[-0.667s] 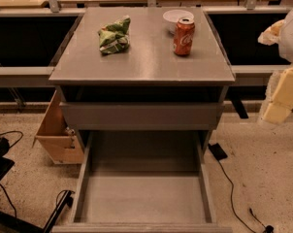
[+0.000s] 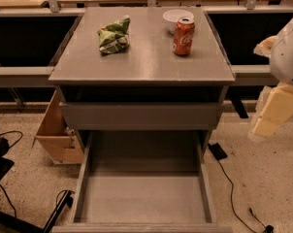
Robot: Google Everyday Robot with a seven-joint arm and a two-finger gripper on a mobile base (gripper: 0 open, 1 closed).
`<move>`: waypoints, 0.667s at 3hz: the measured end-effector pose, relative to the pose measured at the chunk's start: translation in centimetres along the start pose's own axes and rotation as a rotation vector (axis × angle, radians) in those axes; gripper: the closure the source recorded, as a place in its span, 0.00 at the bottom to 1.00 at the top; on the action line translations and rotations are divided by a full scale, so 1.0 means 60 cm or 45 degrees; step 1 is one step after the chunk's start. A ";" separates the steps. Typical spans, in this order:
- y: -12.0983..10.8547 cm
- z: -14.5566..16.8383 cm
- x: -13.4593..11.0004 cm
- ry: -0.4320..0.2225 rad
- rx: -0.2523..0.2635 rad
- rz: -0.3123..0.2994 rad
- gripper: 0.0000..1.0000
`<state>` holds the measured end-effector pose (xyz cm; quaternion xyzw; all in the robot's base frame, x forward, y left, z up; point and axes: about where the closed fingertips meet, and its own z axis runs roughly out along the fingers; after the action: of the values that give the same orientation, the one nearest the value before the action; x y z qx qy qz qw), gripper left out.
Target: Close middle drawer
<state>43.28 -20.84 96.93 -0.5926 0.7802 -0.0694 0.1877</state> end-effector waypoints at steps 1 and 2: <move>0.044 0.052 0.025 0.023 0.058 0.047 0.00; 0.105 0.111 0.054 0.004 0.090 0.090 0.00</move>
Offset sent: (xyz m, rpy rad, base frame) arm -0.0952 -0.0186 -0.2411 0.0244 0.0411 -0.1374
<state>39.39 -21.37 88.07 -0.5575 0.7981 -0.0911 0.2096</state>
